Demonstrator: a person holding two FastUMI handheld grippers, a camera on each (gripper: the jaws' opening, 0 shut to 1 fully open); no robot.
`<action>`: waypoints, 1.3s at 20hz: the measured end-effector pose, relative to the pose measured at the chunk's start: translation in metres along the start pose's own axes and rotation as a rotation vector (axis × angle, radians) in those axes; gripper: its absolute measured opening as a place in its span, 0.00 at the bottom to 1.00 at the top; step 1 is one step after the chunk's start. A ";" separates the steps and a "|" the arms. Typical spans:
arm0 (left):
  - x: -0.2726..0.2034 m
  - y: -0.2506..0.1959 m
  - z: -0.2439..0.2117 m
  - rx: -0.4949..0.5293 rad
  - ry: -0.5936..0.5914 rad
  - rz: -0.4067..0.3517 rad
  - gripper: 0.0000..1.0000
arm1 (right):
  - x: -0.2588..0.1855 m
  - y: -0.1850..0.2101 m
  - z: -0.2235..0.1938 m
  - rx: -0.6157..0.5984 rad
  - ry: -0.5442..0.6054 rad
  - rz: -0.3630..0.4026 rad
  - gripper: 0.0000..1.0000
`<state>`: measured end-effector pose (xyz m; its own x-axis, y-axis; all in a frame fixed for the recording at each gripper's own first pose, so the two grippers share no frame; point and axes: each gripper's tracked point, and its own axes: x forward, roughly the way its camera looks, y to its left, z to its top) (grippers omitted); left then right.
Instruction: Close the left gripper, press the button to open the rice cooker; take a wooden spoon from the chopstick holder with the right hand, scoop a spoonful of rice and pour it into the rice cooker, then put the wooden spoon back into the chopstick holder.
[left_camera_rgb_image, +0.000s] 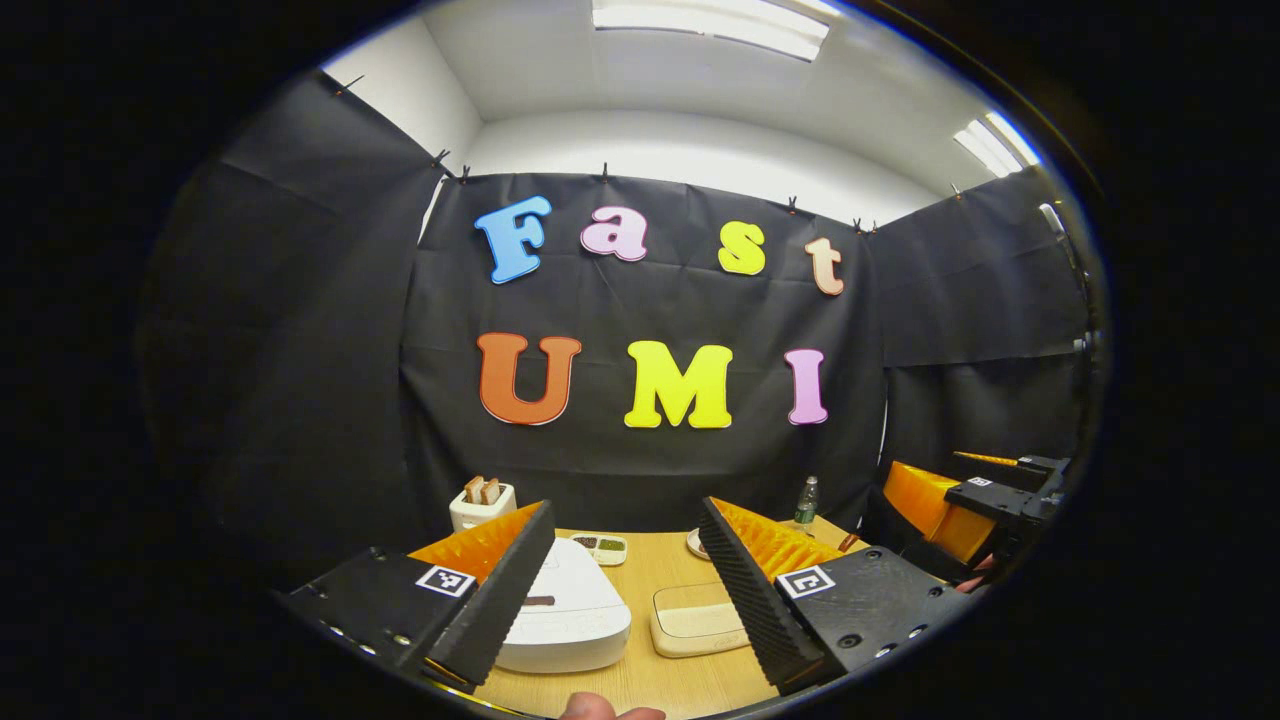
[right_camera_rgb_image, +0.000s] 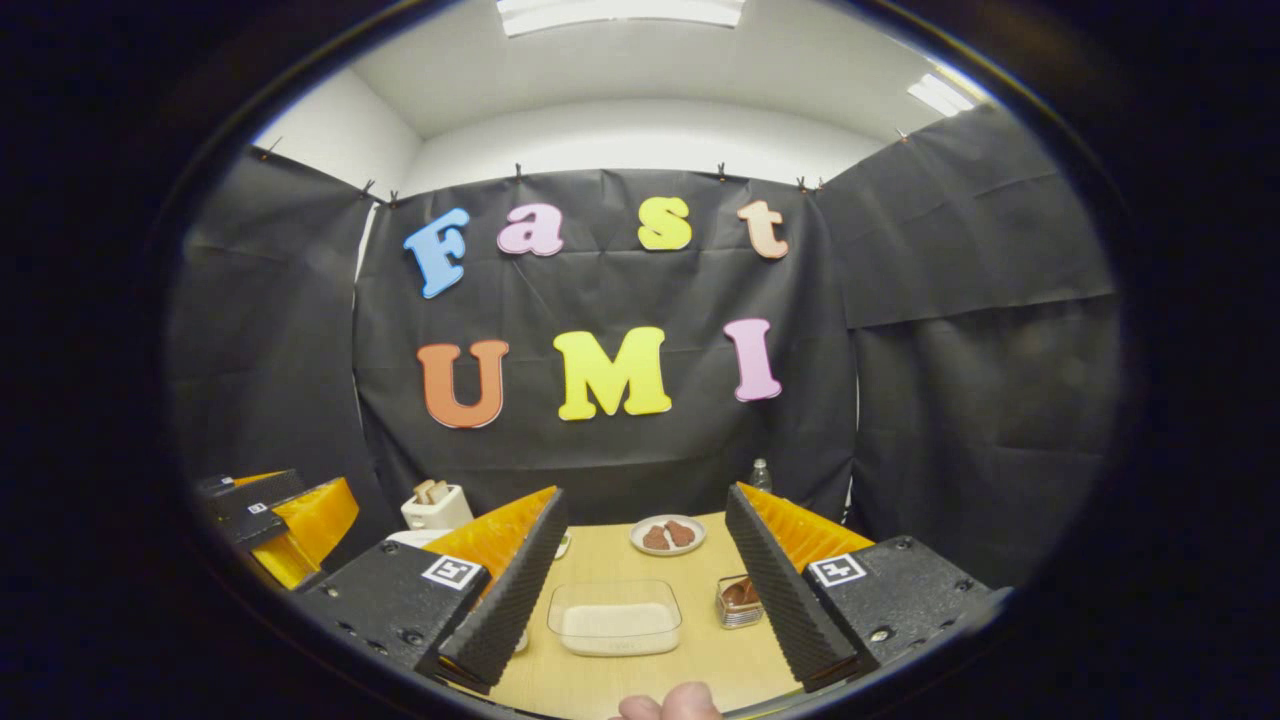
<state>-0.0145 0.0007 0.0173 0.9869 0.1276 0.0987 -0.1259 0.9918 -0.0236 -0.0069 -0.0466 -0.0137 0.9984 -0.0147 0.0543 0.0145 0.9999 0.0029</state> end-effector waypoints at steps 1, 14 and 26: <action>0.002 0.001 -0.002 -0.002 0.009 0.010 0.94 | 0.002 -0.003 0.000 0.000 -0.006 -0.001 1.00; 0.030 0.050 -0.052 0.030 0.142 0.210 0.94 | 0.088 -0.003 -0.022 0.043 0.000 0.132 1.00; 0.071 0.071 -0.144 -0.060 0.497 0.240 0.91 | 0.176 -0.043 -0.083 0.065 0.114 0.187 1.00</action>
<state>0.0615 0.0788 -0.1206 0.8619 0.3154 -0.3971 -0.3618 0.9311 -0.0458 0.1723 -0.0924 -0.0870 0.9831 0.1752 -0.0532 -0.1715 0.9828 0.0682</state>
